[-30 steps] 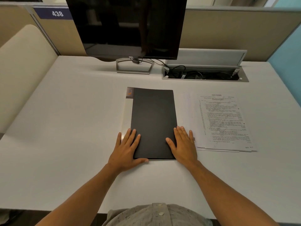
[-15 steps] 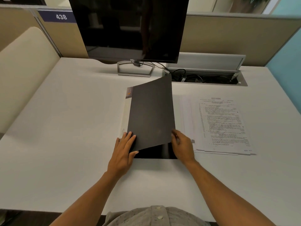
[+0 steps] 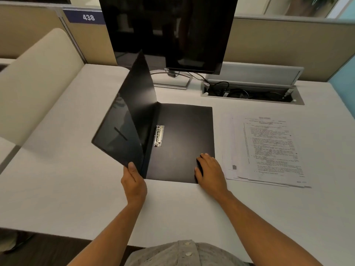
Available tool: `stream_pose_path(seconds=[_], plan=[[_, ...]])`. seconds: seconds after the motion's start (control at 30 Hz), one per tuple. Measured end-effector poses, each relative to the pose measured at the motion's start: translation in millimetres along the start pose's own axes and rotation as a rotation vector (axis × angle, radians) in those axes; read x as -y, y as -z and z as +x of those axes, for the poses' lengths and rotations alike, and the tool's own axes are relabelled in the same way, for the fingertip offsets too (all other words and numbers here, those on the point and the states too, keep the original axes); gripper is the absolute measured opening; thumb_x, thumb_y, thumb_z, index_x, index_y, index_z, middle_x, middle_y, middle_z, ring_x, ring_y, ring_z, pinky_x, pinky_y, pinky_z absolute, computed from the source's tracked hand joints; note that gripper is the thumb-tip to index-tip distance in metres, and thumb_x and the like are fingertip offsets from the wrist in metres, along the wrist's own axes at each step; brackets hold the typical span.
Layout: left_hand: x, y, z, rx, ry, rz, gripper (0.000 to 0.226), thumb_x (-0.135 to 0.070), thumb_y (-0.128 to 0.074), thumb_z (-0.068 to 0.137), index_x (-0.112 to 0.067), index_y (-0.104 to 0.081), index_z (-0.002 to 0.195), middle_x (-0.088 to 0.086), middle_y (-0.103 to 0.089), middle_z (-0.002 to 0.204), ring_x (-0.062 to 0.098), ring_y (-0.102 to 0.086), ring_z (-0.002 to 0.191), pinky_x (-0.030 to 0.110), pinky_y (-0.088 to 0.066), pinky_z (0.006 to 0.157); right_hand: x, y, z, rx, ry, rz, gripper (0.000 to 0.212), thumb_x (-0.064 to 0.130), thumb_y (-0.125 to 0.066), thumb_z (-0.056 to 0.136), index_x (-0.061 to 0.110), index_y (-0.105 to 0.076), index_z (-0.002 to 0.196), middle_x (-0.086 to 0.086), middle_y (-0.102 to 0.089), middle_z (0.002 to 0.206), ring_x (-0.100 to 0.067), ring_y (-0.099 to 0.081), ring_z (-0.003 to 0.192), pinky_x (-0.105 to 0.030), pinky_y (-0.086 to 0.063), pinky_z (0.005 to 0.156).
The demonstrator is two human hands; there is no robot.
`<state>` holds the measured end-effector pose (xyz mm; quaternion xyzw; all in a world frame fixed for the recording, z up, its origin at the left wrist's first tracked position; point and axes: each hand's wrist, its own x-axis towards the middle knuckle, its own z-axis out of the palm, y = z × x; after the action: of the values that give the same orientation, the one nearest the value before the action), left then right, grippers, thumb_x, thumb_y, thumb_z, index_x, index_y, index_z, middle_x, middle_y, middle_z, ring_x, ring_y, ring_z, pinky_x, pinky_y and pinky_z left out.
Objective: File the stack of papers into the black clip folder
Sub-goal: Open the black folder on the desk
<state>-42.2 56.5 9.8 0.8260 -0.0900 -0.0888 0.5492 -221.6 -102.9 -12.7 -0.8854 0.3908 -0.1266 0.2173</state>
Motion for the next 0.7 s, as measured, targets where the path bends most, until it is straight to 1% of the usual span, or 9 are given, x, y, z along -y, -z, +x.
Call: stream_pose_path(seconds=[0.13, 0.27, 0.33, 0.4, 0.5, 0.57, 0.6, 0.67, 0.7], plan=[[0.5, 2.8, 5.3, -0.049, 0.043, 0.091, 0.042, -0.042, -0.028, 0.102, -0.020, -0.042, 0.069, 0.002, -0.048, 0.064, 0.014, -0.047, 0.060, 0.021, -0.039, 0.057, 2.9, -0.6, 0.1, 0.008, -0.013, -0.016, 0.042, 0.029, -0.051, 0.097, 0.008, -0.051, 0.134, -0.010, -0.049, 0.143, -0.029, -0.041, 0.134, -0.038, -0.026, 0.114], [7.0, 10.6, 15.6, -0.066, 0.125, 0.119, 0.052, -0.047, -0.027, 0.102, -0.013, -0.049, 0.069, 0.010, -0.057, 0.067, 0.023, -0.058, 0.064, 0.027, -0.046, 0.059, 3.1, -0.5, 0.4, 0.014, -0.021, -0.039, 0.043, 0.029, -0.050, 0.097, 0.008, -0.051, 0.135, -0.010, -0.048, 0.143, -0.029, -0.041, 0.135, -0.036, -0.024, 0.114], [13.0, 15.3, 17.7, -0.060, 0.151, 0.131, 0.058, -0.050, -0.026, 0.101, -0.010, -0.054, 0.069, 0.015, -0.063, 0.068, 0.027, -0.062, 0.064, 0.025, -0.046, 0.058, 3.3, -0.9, 0.8, 0.022, -0.026, -0.047, 0.044, 0.030, -0.050, 0.098, 0.009, -0.050, 0.135, -0.010, -0.048, 0.144, -0.029, -0.040, 0.135, -0.037, -0.025, 0.114], [17.0, 18.1, 17.6, -0.063, 0.182, 0.145, 0.062, -0.052, -0.026, 0.100, -0.009, -0.057, 0.069, 0.015, -0.064, 0.066, 0.026, -0.064, 0.060, 0.022, -0.044, 0.055, 4.2, -0.9, 1.5, 0.022, -0.036, -0.045, 0.044, 0.031, -0.050, 0.098, 0.009, -0.050, 0.136, -0.010, -0.047, 0.144, -0.029, -0.040, 0.135, -0.038, -0.026, 0.114], [17.5, 18.9, 16.9, -0.075, 0.239, 0.137, 0.059, -0.050, -0.031, 0.101, -0.009, -0.058, 0.066, 0.011, -0.064, 0.060, 0.024, -0.064, 0.048, 0.026, -0.049, 0.053, 7.2, 0.0, 3.1, 0.017, -0.046, -0.053, 0.042, 0.030, -0.051, 0.097, 0.008, -0.052, 0.133, -0.011, -0.051, 0.141, -0.031, -0.043, 0.132, -0.041, -0.030, 0.113], [15.8, 17.0, 13.6, -0.052, 0.218, 0.123, 0.055, -0.043, -0.037, 0.100, -0.007, -0.059, 0.064, 0.010, -0.064, 0.057, 0.021, -0.062, 0.042, 0.029, -0.053, 0.053, 9.4, 0.8, 4.9, -0.006, -0.042, -0.061, 0.040, 0.028, -0.054, 0.096, 0.006, -0.056, 0.129, -0.013, -0.055, 0.136, -0.033, -0.049, 0.127, -0.042, -0.034, 0.110], [14.9, 15.4, 10.6, -0.029, 0.189, 0.115, 0.053, -0.040, -0.040, 0.100, -0.007, -0.058, 0.063, 0.009, -0.063, 0.056, 0.018, -0.062, 0.041, 0.028, -0.053, 0.051, 10.7, 0.9, 5.9, -0.011, -0.046, -0.064, 0.039, 0.028, -0.055, 0.095, 0.006, -0.057, 0.128, -0.013, -0.056, 0.134, -0.033, -0.050, 0.125, -0.042, -0.035, 0.109], [11.6, 12.0, 3.0, 0.041, 0.094, 0.096, 0.048, -0.036, -0.045, 0.099, -0.009, -0.054, 0.060, 0.009, -0.061, 0.054, 0.017, -0.061, 0.043, 0.026, -0.049, 0.047, 13.0, 0.8, 7.0, -0.006, -0.058, -0.072, 0.039, 0.030, -0.054, 0.095, 0.007, -0.057, 0.127, -0.013, -0.057, 0.132, -0.032, -0.052, 0.122, -0.041, -0.037, 0.107], [9.7, 9.8, 0.2, 0.081, 0.025, 0.102, 0.046, -0.034, -0.048, 0.099, -0.010, -0.052, 0.060, 0.009, -0.059, 0.054, 0.019, -0.059, 0.045, 0.028, -0.046, 0.046, 13.6, 0.5, 7.6, -0.007, -0.059, -0.078, 0.038, 0.030, -0.054, 0.095, 0.007, -0.058, 0.126, -0.013, -0.058, 0.131, -0.032, -0.053, 0.120, -0.040, -0.038, 0.107]])
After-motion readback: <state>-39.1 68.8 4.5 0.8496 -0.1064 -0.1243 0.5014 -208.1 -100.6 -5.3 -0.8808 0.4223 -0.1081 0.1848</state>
